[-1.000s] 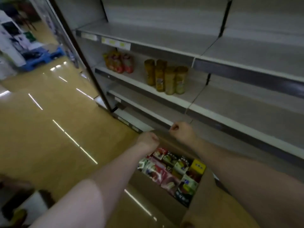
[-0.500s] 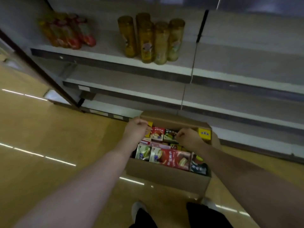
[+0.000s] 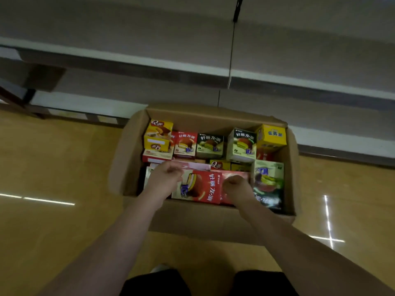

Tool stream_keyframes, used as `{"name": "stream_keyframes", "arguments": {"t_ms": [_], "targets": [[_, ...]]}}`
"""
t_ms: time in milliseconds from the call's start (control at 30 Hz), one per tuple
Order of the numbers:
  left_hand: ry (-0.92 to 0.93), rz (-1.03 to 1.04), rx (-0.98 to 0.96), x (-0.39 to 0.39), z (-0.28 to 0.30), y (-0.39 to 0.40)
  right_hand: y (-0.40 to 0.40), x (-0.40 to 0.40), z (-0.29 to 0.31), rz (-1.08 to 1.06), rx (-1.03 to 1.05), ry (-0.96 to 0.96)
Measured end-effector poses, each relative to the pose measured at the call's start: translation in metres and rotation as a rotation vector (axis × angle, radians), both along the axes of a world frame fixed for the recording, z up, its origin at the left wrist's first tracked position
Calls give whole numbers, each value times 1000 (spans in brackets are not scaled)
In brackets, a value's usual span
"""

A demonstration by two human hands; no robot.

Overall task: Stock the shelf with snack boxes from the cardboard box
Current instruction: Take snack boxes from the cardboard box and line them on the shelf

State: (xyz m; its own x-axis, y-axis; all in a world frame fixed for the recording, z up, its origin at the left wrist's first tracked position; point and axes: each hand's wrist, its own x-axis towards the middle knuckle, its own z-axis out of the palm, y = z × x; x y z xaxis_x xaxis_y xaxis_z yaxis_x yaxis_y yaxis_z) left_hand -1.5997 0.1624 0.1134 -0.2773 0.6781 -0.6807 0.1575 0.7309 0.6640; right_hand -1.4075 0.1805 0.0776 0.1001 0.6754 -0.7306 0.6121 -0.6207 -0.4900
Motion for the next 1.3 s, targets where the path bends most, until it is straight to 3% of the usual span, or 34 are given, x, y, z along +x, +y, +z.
{"name": "stream_keyframes", "arguments": {"t_ms": [200, 333, 400, 467, 533, 767, 833, 900, 1067, 1167, 1300], "targets": [[283, -213, 36, -2, -105, 15, 22, 2, -93, 177, 108, 1], [486, -632, 189, 8, -141, 31, 20, 7, -126, 135, 186, 77], [603, -930, 70, 16, -150, 36, 13, 10, -137, 115, 188, 156], [712, -1086, -25, 22, -150, 34, 8, 12, -139, 67, 144, 308], [747, -1038, 10, 23, -147, 30, 5, 15, -135, 1, 105, 428], [956, -911, 152, 11, -125, 30, 11, 9, -122, -191, 204, 572], [826, -858, 180, 3, -118, 34, 11, 4, -118, -194, 272, 631], [527, -731, 211, -7, -114, 34, 10, -1, -104, -161, 359, 636], [109, -242, 345, -13, -112, 27, 43, 12, -83, -338, 543, 395], [-145, 0, 329, -4, -114, 27, 52, 25, -86, -465, 364, 389], [-254, 66, 241, 11, -128, 25, 31, 12, -92, -407, 141, 470]]}}
